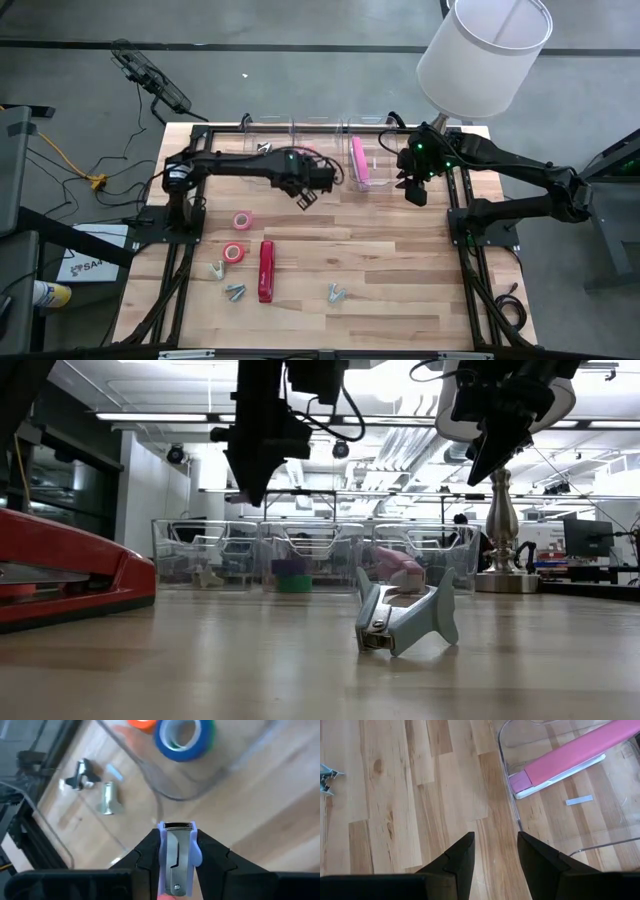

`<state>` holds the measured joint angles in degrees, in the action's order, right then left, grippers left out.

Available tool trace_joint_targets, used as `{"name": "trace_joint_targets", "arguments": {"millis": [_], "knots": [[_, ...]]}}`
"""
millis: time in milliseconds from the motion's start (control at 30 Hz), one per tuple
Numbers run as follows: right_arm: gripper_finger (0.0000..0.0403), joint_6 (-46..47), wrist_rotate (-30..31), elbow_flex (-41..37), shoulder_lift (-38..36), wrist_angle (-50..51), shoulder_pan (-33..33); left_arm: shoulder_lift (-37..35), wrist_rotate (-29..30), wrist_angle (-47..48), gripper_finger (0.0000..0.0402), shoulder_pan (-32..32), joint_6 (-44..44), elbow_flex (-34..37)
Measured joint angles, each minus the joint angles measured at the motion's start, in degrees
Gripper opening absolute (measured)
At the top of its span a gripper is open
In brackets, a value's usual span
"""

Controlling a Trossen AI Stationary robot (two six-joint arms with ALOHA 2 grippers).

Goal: Pick and place Stapler, Stapler remover, tape
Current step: Put the violet staple remover into the left transparent bin

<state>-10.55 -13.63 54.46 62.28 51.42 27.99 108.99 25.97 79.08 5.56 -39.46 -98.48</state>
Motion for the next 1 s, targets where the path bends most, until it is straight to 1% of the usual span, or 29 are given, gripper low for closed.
{"name": "trace_joint_targets", "arguments": {"millis": [300,600,833,1000], "knots": [[0.014,0.0,0.0,0.0,0.0,-0.16,0.0,-0.94,1.24,2.12,0.0084,6.53,0.17,-0.07],[0.014,0.17,-0.02,0.0,0.0,-0.13,0.0,-0.92,-0.37,1.62,0.0084,14.48,0.18,-0.07],[0.014,-0.35,0.16,0.0,0.0,-0.71,-0.01,-0.85,-6.01,-1.89,0.0084,20.52,5.07,-0.07],[0.014,-0.41,0.17,0.0,0.0,-0.91,-0.02,-0.85,-9.85,-4.27,0.0087,23.95,6.24,-0.04]]}}
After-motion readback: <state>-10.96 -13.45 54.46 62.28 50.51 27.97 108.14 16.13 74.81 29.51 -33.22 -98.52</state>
